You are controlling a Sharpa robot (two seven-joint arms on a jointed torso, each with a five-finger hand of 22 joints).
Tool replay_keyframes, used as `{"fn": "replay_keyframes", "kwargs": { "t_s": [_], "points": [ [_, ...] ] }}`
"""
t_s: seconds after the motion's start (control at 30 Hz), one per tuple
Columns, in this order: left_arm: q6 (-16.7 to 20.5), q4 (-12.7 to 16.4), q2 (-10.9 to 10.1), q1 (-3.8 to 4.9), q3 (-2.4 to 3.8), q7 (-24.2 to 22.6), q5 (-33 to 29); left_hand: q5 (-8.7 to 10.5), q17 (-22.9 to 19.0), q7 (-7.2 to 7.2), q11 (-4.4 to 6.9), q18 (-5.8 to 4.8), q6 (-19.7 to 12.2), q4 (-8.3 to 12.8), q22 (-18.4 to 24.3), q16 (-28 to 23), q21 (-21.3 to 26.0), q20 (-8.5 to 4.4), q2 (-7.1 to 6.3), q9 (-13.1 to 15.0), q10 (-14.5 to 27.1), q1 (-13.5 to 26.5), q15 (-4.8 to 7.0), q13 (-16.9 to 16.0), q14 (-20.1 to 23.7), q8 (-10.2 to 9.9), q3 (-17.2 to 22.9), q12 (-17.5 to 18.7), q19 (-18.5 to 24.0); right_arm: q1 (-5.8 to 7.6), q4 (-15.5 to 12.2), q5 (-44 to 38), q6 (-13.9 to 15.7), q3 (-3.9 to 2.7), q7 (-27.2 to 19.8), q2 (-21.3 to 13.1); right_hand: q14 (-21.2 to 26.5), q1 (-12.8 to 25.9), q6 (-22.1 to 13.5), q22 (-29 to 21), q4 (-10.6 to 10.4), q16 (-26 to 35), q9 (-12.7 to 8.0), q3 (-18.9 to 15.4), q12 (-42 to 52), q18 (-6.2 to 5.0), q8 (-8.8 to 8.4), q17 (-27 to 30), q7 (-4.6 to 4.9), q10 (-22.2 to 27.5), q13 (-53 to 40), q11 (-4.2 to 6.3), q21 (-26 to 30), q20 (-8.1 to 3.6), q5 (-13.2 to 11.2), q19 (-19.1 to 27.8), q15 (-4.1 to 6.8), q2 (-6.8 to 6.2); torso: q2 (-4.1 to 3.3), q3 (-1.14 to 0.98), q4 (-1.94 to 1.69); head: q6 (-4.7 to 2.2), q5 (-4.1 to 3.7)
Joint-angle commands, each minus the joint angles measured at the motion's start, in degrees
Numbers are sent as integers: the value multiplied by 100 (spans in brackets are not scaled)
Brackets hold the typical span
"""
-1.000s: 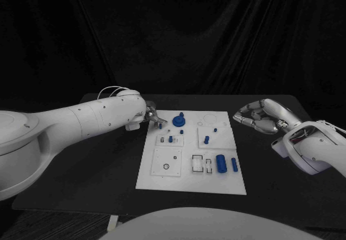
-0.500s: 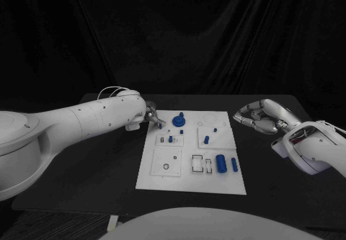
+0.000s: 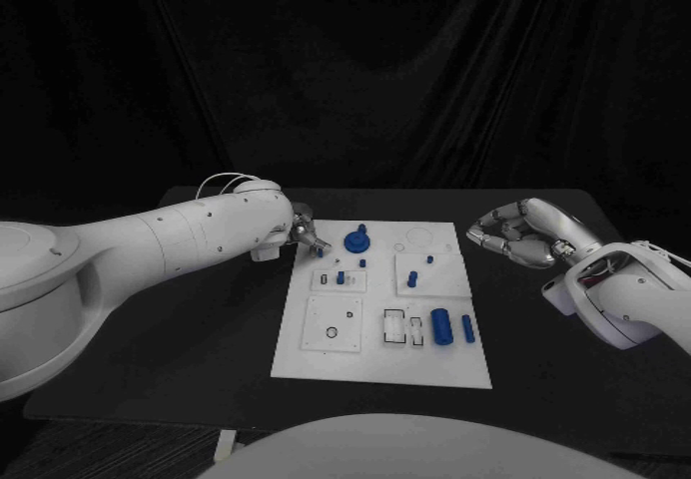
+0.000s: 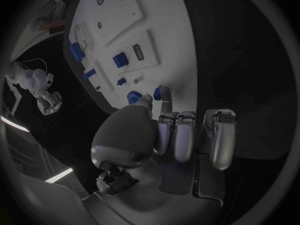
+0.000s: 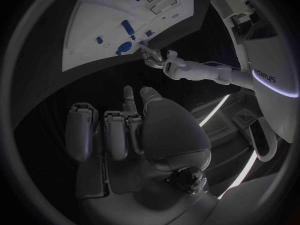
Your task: Assemble the parts on the task board
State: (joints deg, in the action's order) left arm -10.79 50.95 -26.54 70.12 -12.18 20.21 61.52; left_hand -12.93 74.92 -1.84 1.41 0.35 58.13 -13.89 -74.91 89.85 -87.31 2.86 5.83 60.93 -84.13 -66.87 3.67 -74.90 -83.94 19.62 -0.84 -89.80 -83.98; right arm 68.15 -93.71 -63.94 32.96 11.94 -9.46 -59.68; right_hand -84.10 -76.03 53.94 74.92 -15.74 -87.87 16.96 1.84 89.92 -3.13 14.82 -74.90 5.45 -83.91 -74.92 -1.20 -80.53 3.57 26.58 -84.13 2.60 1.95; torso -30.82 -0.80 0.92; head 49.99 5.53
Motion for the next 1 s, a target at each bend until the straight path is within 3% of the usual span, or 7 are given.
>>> {"fn": "replay_keyframes", "kwargs": {
  "t_s": [0.03,0.33,0.53,1.0],
  "points": [
    [-89,0,14,-10,5,-72,-2,-32,1508,-1,8,53,-42,24,-1393,15,29,3,-4,8,-587,-73,-1,-1510,-606,24,38,-20,-352,-14,-5,-4,-8,-4,102,-8,-528,-59,40,1194,-9,37,-7,43,8,74,-24,-1249,-18,-609,-1508,36,35,-34,31,-218,41,9,0,0,0,1,0],
    [-121,-9,24,-11,5,-73,-2,-215,1508,5,14,54,-59,67,-1392,15,34,-2,-22,12,-587,-162,4,-1510,-606,13,115,-20,-348,-18,5,-4,-27,-4,135,5,-527,-88,43,1188,1,42,-13,69,8,70,-29,-1243,-19,-609,-1508,37,52,-36,85,-212,42,8,0,0,1,1,18],
    [-131,-14,28,-12,5,-86,-2,-536,1508,9,19,56,-80,104,-1389,15,42,-8,-49,10,-587,-251,9,-1510,-606,-7,250,-20,-340,-21,12,-4,-39,-4,156,12,-526,-105,41,1188,9,43,-15,81,8,70,-31,-1241,-19,-609,-1508,38,51,-36,103,-211,42,7,-1,0,0,1,19],
    [-168,-27,38,-15,5,-137,-2,-950,1508,15,26,55,-126,167,-1390,15,38,-15,-121,10,-587,-395,15,-1510,-606,-41,665,-20,-342,-23,23,-4,-71,-4,196,15,-526,-174,47,1183,45,45,-21,133,8,67,-34,-1238,-22,-609,-1508,39,67,-39,164,-205,44,6,-1,0,1,1,31]
  ]
}}
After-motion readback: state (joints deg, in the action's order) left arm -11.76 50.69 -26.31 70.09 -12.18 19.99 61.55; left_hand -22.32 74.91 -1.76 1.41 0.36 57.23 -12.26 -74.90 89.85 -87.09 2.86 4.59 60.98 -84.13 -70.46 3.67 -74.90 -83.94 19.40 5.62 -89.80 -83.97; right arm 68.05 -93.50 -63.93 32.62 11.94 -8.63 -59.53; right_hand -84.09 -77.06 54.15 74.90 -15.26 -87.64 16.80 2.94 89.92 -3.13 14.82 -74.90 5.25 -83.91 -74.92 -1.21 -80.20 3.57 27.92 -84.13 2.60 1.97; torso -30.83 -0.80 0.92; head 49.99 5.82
